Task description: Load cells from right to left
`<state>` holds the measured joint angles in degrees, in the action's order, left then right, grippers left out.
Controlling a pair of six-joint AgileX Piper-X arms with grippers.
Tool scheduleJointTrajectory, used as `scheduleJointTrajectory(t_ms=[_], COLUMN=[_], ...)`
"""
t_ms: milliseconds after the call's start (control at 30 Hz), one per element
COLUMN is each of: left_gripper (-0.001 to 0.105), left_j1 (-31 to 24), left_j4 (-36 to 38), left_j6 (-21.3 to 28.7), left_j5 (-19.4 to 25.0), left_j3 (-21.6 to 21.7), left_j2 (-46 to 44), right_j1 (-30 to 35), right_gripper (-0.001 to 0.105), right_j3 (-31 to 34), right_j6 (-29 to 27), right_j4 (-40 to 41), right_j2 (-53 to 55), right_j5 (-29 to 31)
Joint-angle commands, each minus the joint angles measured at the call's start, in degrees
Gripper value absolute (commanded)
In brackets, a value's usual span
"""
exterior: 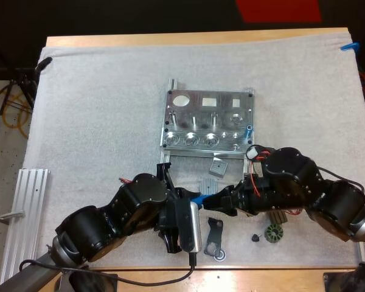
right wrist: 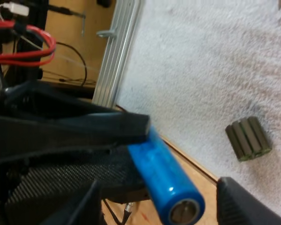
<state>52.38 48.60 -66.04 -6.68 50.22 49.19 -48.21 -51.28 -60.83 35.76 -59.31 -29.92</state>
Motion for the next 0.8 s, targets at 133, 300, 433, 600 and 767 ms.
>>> scheduleJointTrajectory(t_ms=[133,300,433,600,767], left_gripper=[0.002,0.002,0.002,0.002,0.002], left_j1=[0.13,0.13,0.13,0.13,0.13], left_j4=[-1.37,-1.37,-1.37,-1.37,-1.37], left_j6=[-0.93,-0.93,-0.93,-0.93,-0.93], left_j5=[-0.02,-0.02,-0.02,-0.02,-0.02], left_j3=[0.11,0.11,0.11,0.11,0.11], left_j2=[-0.62,-0.62,-0.62,-0.62,-0.62], right_j1=[-0.1,-0.1,-0.1,-0.1,-0.1], right_gripper=[0.032,0.025,0.025,0.014,0.005], right_j3=[0.09,0.09,0.09,0.09,0.09], right_j6=[-0.22,-0.22,-0.43,-1.07,-4.93], right_j4=[-0.83,-0.83,-0.83,-1.24,-1.24], right_j2=[0.12,0.12,0.12,0.12,0.12], right_j5=[0.61,0.61,0.61,0.81,1.22])
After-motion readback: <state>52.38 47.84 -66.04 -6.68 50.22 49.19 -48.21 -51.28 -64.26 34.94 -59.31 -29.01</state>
